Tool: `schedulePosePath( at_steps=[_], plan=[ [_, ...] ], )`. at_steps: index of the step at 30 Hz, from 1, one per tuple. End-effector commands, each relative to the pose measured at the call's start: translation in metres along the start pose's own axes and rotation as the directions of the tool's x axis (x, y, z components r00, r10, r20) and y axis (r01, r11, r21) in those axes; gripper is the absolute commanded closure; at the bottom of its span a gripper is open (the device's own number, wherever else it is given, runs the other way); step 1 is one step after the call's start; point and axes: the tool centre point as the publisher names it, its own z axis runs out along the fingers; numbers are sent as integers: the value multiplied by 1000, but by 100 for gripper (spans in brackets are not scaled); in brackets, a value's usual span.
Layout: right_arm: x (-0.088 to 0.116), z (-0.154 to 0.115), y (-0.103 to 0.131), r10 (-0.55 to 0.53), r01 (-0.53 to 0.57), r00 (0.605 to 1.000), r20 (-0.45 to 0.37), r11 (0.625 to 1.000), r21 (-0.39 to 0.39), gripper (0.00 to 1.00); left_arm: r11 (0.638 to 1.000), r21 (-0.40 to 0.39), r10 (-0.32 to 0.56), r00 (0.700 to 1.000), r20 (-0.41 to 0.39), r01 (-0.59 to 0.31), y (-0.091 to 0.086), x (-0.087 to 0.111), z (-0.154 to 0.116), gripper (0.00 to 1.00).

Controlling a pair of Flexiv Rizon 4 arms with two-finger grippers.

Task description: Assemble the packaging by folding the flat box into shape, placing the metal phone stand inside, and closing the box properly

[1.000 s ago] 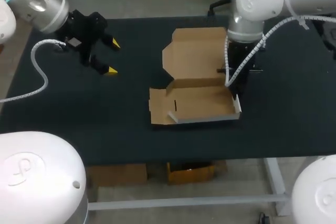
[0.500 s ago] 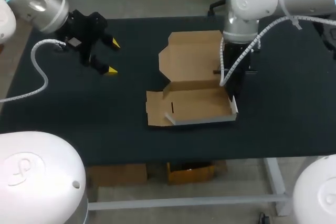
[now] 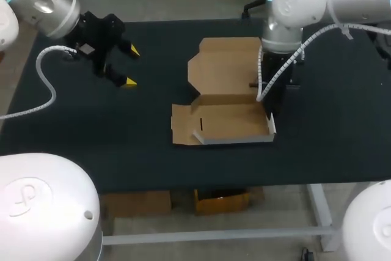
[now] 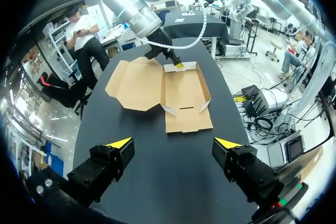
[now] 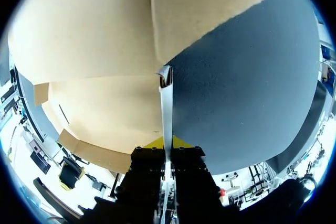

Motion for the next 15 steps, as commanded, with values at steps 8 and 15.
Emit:
schedulePosePath(
  at_steps=[8, 15],
  plan=[
    [-1, 8, 8, -11, 11, 1000, -17, 1000, -1, 100, 1000, -4, 0, 1000, -3, 0, 0, -1, -1, 0],
    [2, 9, 9, -13, 13, 999, -30, 1000, -4, 100, 1000, -4, 0, 1000, -3, 0, 0, -1, -1, 0]
  ],
)
